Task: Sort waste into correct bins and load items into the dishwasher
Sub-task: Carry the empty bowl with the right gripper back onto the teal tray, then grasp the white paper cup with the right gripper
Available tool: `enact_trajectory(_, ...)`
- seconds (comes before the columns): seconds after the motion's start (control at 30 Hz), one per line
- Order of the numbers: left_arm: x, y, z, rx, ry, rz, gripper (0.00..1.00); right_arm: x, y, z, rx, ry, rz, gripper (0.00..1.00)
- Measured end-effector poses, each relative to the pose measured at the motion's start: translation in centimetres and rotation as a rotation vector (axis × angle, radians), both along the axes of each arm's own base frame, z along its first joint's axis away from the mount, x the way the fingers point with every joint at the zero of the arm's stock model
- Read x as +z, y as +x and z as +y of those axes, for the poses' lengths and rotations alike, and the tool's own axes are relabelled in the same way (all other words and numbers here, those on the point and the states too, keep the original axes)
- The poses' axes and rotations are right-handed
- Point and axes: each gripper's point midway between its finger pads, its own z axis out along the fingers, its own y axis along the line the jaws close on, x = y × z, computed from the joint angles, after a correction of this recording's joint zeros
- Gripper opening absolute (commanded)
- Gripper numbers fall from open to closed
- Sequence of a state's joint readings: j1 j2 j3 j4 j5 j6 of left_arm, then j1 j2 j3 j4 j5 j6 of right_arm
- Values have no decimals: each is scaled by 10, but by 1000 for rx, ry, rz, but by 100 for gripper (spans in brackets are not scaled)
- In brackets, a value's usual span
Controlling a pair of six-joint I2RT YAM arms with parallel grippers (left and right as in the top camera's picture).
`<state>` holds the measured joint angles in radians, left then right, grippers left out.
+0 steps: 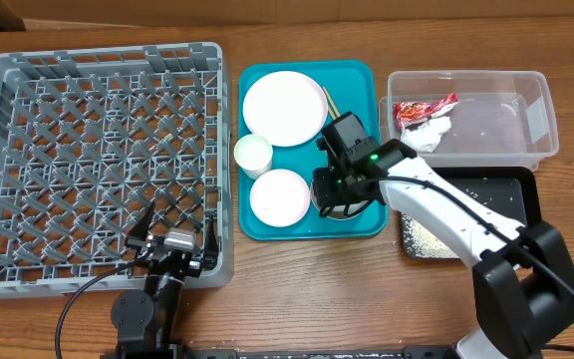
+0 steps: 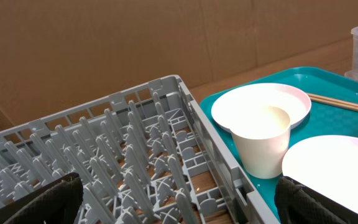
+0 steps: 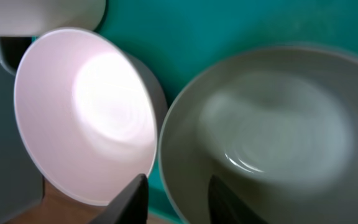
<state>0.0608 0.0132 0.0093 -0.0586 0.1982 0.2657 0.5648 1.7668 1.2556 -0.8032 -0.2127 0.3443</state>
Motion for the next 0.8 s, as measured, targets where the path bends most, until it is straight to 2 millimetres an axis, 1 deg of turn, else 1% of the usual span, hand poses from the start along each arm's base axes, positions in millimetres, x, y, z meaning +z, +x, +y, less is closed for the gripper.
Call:
enact_trajectory(0.03,0,0,0,0,0,0,100,7,2,2,2,6,1,41)
enact_trajectory(0.1,0,0,0,0,0,0,100,30,14,11,1,37,-35,47)
enact_trajectory(0.17,0,0,0,0,0,0,100,59,33,25,3,92,-109,49)
enact_trajectory(0.23,0,0,0,-1,0,0,100,83,50,37,-1,150,-187,50)
enact_trajectory(0.3,0,0,0,0,0,0,100,98,62,47,-11,198,-244,50)
enact_trajectory(0.37,0,0,0,-1,0,0,100,103,67,54,-25,228,-263,50)
enact_trajectory(0.47,0,0,0,0,0,0,100,99,74,67,-45,261,-270,50)
enact_trajectory(0.53,0,0,0,0,0,0,100,87,78,75,-57,270,-251,50)
enact_trajectory(0.6,0,0,0,0,0,0,100,71,82,83,-67,275,-227,50)
enact_trajectory(0.63,0,0,0,0,0,0,100,60,83,85,-74,270,-207,50)
enact_trajectory(0.73,0,0,0,0,0,0,100,30,83,88,-91,243,-149,50)
enact_trajectory(0.8,0,0,0,0,0,0,100,15,82,88,-99,225,-121,45)
